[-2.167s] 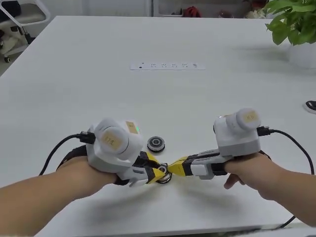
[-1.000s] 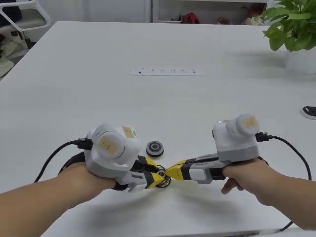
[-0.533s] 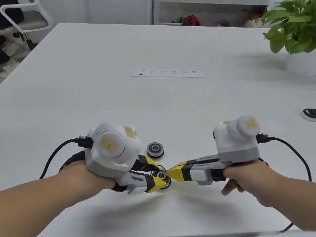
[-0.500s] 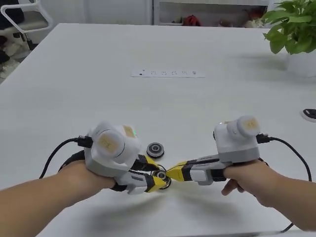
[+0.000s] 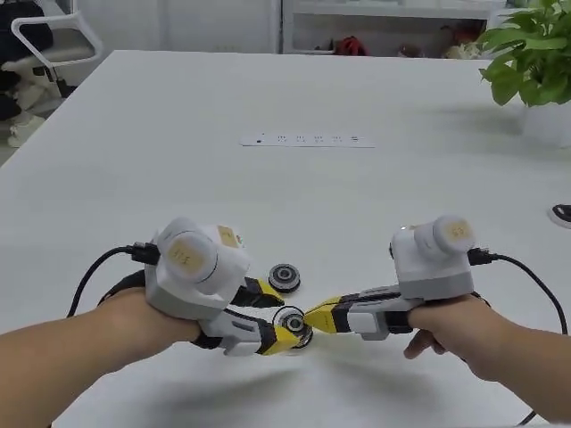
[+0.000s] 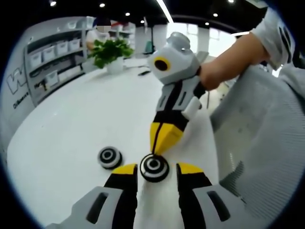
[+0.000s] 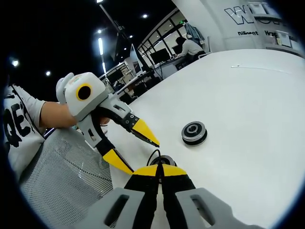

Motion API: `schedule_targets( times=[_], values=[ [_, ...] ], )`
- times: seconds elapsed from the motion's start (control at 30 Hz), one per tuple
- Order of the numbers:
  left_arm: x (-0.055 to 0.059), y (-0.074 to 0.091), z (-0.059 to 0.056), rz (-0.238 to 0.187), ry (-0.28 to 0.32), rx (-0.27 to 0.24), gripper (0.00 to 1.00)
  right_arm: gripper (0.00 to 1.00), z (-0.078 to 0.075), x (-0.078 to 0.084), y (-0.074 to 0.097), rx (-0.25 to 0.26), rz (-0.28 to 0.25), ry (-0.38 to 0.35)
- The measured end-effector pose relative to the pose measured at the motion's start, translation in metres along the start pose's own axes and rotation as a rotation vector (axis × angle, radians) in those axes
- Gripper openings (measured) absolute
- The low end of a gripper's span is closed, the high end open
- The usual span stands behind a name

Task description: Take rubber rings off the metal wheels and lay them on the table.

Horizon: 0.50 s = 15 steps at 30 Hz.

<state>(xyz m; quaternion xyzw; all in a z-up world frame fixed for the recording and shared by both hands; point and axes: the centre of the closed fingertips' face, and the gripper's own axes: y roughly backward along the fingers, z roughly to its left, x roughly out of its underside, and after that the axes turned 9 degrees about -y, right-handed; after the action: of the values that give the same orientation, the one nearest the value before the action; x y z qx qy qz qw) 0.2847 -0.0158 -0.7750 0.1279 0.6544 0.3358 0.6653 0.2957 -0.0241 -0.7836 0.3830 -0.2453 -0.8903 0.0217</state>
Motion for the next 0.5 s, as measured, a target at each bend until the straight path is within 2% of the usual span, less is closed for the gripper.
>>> schedule_targets(
  times=[0.5],
  values=[
    [-0.001,0.024,0.001,-0.011,0.007,-0.013,0.41,0.00,0.005,-0.003,0.003,-0.007,-0.001,0.010]
  ],
)
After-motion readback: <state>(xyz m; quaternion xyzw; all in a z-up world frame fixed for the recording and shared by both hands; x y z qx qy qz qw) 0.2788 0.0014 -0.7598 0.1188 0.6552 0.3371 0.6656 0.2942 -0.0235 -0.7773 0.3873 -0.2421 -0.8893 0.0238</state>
